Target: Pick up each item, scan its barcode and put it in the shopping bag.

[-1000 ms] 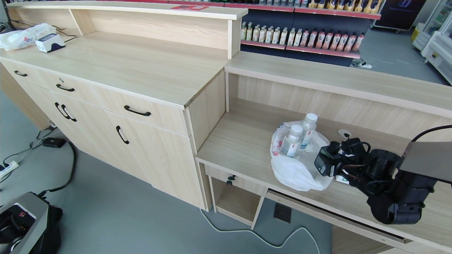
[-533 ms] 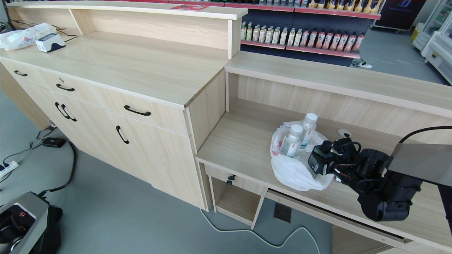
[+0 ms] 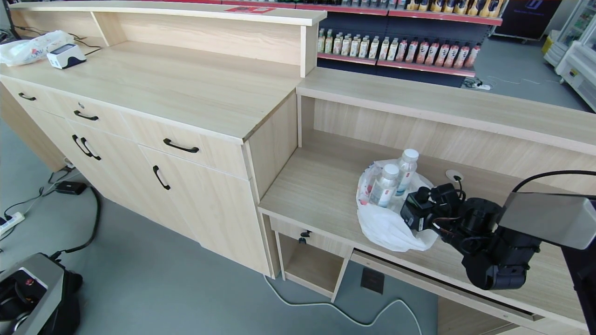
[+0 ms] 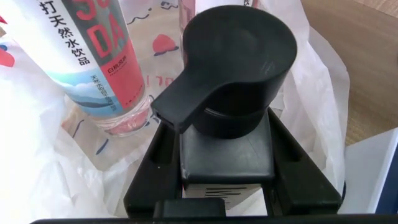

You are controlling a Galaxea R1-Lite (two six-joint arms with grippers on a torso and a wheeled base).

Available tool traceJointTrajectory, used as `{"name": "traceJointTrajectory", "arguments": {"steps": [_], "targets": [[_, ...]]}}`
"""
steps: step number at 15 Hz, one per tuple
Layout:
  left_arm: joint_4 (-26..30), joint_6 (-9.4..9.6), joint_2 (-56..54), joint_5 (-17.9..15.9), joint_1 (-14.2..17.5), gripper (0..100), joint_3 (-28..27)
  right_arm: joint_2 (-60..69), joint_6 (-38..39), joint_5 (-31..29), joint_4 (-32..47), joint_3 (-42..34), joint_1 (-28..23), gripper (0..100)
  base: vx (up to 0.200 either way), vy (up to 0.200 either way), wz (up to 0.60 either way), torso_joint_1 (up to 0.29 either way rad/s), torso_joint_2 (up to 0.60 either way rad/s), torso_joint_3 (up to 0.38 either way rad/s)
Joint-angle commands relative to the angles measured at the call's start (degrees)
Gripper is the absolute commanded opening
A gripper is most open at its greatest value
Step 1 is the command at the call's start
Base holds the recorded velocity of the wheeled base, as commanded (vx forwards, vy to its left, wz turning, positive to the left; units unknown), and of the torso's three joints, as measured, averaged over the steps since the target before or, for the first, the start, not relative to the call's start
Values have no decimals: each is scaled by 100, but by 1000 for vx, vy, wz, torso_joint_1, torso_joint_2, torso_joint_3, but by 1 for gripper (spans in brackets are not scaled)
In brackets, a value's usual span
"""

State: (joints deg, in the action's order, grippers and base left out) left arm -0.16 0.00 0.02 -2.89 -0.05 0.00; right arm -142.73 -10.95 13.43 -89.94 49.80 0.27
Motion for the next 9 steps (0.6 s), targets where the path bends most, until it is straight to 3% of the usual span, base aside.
{"name": "traceJointTrajectory", "arguments": {"steps": [1,4,5,9], "targets": [[-2,0,-2,-1,5,100,0,-89,-13,1,-6,30,0,0,0,0,0,0,0,0],[-2,0,-2,-1,5,100,0,-150,-48,1,-6,74,0,0,0,0,0,0,0,0],[-2,0,-2,-1,5,100,-9,-159,-48,1,-6,74,0,100,0,0,0,0,0,0],[-2,0,-2,-1,5,100,-9,140,-30,10,-6,65,0,100,0,0,0,0,0,0]]}}
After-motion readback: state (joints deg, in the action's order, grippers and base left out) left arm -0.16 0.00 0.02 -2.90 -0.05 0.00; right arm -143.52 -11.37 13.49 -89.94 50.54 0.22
